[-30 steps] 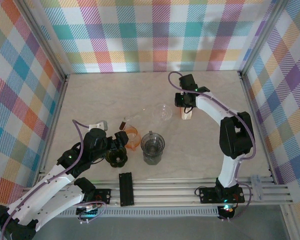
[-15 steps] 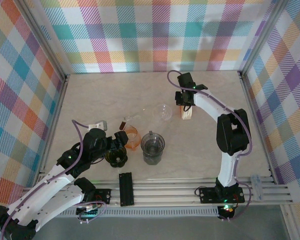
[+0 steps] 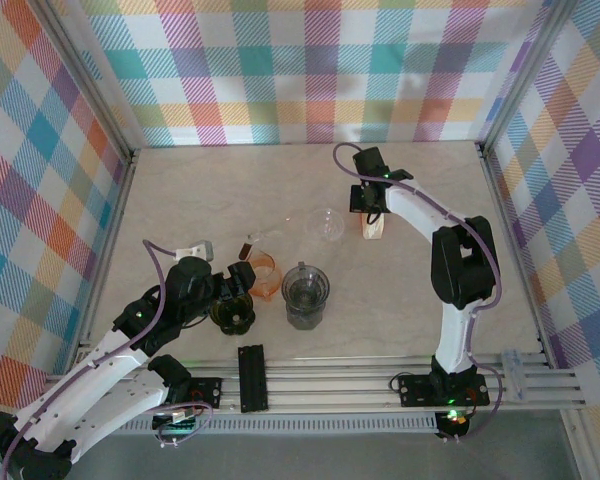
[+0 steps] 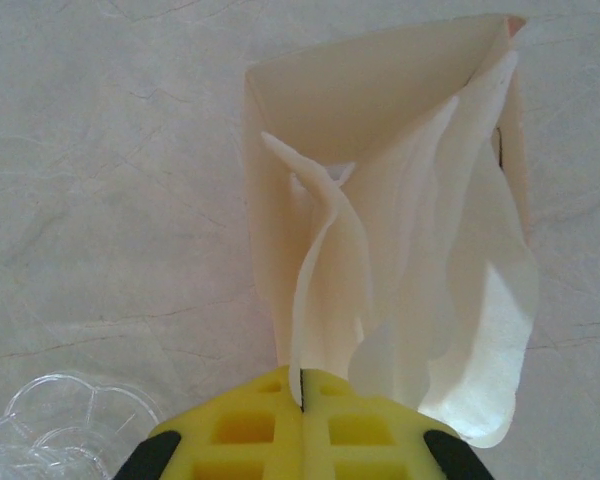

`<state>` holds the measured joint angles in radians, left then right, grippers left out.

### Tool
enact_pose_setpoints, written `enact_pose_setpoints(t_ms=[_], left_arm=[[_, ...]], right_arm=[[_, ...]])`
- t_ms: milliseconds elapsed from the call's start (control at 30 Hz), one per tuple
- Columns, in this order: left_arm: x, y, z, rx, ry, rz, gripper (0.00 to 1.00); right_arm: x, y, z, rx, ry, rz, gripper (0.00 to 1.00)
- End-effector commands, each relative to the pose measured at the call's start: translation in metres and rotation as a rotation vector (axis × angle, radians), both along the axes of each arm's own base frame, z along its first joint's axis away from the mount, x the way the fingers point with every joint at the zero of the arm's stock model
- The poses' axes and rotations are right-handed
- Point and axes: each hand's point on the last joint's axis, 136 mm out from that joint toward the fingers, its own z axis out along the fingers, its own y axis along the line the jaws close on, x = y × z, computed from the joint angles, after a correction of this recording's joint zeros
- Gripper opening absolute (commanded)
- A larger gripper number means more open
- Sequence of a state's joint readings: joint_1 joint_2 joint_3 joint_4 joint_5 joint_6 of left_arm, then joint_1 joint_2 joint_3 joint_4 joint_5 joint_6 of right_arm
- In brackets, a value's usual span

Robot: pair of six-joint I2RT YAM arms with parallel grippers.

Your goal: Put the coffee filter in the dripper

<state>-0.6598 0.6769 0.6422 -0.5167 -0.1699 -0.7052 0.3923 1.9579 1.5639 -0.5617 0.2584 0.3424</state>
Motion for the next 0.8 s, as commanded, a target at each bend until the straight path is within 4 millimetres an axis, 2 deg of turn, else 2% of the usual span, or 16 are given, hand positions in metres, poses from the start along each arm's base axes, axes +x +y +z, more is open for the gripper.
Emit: enact_pose_setpoints(t_ms=[0,167,367,533,767], left_arm=[[-0.001,-0.001,-0.001,0.011,-0.018,-0.016,0.97],[-0.002,-0.001,-0.001,0.009,-0.014,-0.016,0.97],[-0.002,-0.003,0.000,0.001,-0.003,-0.015,0.97],[-0.003,-0.002,0.003,-0.012,0.007,-0.001,0.98],[-0.008,-0.005,0.006,-0.050,0.065,0.007,1.00]], right_arm=[[-0.002,0.005,0.024,0.006,-0.052,0.025,0.00],[-0.015,0.009,0.028,0.027,-0.053,0.046,0.00],[-0.048,0.013,0.041,0.048,-0.053,0.083,0.00],[-0.092,0.014,0.062,0.081,-0.071,0.121,0.00],[-0.177,0.019,0.102,0.175,-0.092,0.230,0.00]])
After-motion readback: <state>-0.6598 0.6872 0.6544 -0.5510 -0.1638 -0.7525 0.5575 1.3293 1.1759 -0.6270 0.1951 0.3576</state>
